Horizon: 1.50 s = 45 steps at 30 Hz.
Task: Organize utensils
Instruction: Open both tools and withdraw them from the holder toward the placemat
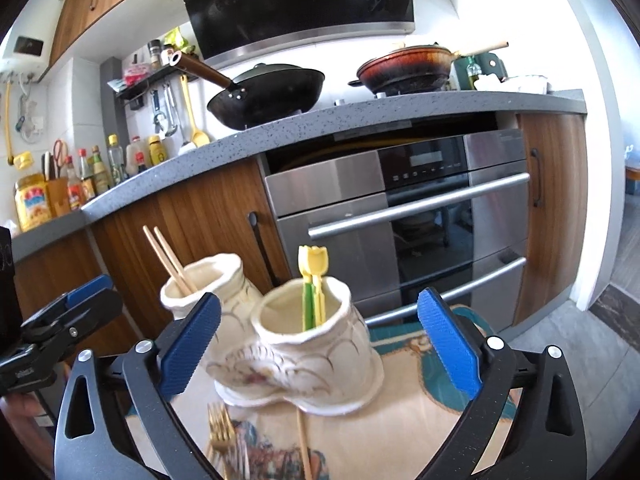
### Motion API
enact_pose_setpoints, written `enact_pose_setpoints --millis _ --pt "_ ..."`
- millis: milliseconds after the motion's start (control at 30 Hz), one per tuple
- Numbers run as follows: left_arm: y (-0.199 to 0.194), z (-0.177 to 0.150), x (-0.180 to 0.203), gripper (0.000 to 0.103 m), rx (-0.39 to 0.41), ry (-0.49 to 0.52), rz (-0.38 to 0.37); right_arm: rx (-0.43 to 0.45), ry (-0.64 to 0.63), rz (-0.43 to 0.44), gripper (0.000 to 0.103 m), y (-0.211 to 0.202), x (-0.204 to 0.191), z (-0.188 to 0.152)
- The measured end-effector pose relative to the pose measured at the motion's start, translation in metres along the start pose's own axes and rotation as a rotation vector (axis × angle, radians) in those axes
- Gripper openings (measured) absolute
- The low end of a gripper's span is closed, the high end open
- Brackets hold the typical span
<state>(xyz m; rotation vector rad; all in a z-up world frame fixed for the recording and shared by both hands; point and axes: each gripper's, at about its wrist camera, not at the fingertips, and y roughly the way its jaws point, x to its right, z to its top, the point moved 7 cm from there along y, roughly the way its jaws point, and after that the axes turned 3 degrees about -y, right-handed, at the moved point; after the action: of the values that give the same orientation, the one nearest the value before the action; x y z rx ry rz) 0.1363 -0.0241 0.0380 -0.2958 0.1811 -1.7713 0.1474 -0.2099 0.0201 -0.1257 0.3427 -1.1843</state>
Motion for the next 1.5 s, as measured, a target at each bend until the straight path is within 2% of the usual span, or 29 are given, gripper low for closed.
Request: enact_pose_setpoints --millis 167,300,400,533,700,733,900,1033,1100,1333,1500 --pt "-0.009 -0.019 -0.009 0.097 -0.05 -0.026 0.036 -0.026 -0.073 -0.082 0.098 -0.013 -0.003 -0.015" --pt "-0.017 -0.033 -0.014 0.097 -0.099 -0.06 0.042 -0.049 -0.085 -0.091 0.098 -0.024 -0.005 -0.026" --pt "-0.022 -0.047 -0.014 0.097 -0.14 -0.049 0.062 -0.046 -0.076 -0.086 0.098 -0.034 -0.003 -0.031" --pt "-0.02 -0.073 -0.009 0.097 -0.233 -0.036 0.078 -0.041 -0.06 -0.084 0.098 -0.043 -0.001 -0.038" --pt "-0.016 -0.111 -0.01 0.097 -0.371 -0.049 0.124 -0.05 -0.029 -0.04 0.098 -0.046 0.0 -0.043" --pt "-0.015 -0.117 -0.011 0.095 -0.392 -0.059 0.128 -0.046 -0.028 -0.031 0.098 -0.047 0.0 -0.043" --pt "-0.01 -0.142 -0.002 0.065 -0.501 -0.072 0.103 -0.041 -0.03 -0.024 0.098 -0.049 -0.002 -0.043" --pt "-0.007 -0.151 0.009 0.047 -0.541 -0.044 0.101 -0.048 -0.063 -0.04 0.098 -0.05 -0.004 -0.045" --pt "-0.004 -0.155 0.01 0.033 -0.562 -0.039 0.109 -0.052 -0.074 -0.047 0.098 -0.05 -0.004 -0.046" --pt "0.0 -0.158 0.015 0.032 -0.583 -0.058 0.096 -0.058 -0.075 -0.039 0.098 -0.051 -0.003 -0.047" --pt "-0.001 -0.158 0.016 0.032 -0.591 -0.034 0.113 -0.058 -0.072 -0.037 0.098 -0.051 -0.002 -0.048"
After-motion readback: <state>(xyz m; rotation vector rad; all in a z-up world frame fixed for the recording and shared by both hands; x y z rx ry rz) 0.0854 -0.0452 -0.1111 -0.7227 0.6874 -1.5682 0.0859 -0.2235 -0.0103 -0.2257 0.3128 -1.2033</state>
